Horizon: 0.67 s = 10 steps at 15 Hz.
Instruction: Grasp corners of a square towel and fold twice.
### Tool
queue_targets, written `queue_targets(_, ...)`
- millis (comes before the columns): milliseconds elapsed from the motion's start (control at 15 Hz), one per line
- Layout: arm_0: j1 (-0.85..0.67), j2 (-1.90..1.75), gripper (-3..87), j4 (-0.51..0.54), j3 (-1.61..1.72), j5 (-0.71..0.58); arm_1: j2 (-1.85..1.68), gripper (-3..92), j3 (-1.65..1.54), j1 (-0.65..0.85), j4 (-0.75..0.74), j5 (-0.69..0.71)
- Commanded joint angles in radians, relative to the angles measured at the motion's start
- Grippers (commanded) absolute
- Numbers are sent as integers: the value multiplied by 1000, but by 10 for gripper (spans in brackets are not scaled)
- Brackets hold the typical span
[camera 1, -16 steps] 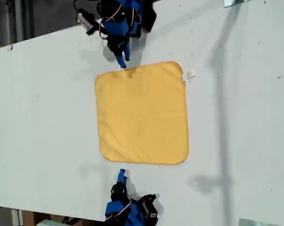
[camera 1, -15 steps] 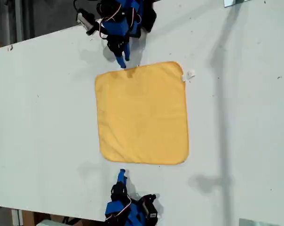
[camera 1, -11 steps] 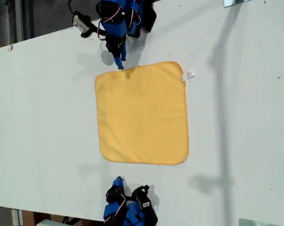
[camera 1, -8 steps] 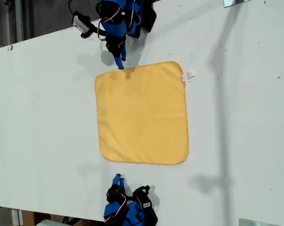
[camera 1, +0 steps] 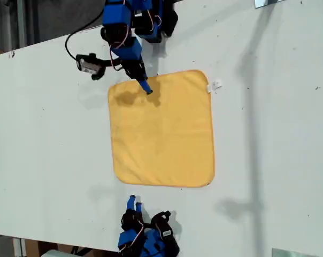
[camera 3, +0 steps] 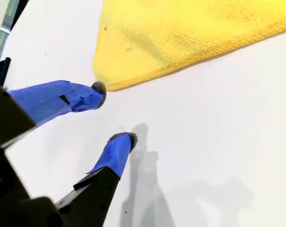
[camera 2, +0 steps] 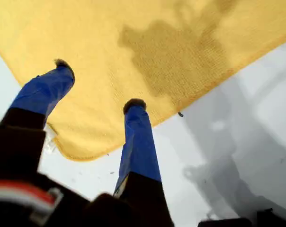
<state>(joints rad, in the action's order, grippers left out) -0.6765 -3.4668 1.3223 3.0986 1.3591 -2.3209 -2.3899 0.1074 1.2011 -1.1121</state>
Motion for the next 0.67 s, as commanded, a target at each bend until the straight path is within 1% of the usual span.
queue_targets(0, -6, -3, 164, -14, 0, -3, 295, 268, 146, -137, -3, -25)
queue_targets(200, -5, -3, 163, -15, 0, -6, 488, 268, 249, -353, 63, -161)
queue_targets(400, -2, -3, 161, -17, 0, -8, 612, 269, 339, -551, 72, -293)
queue_targets(600, 5, -3, 160, -17, 2, -6, 733, 271, 451, -666, 61, -351)
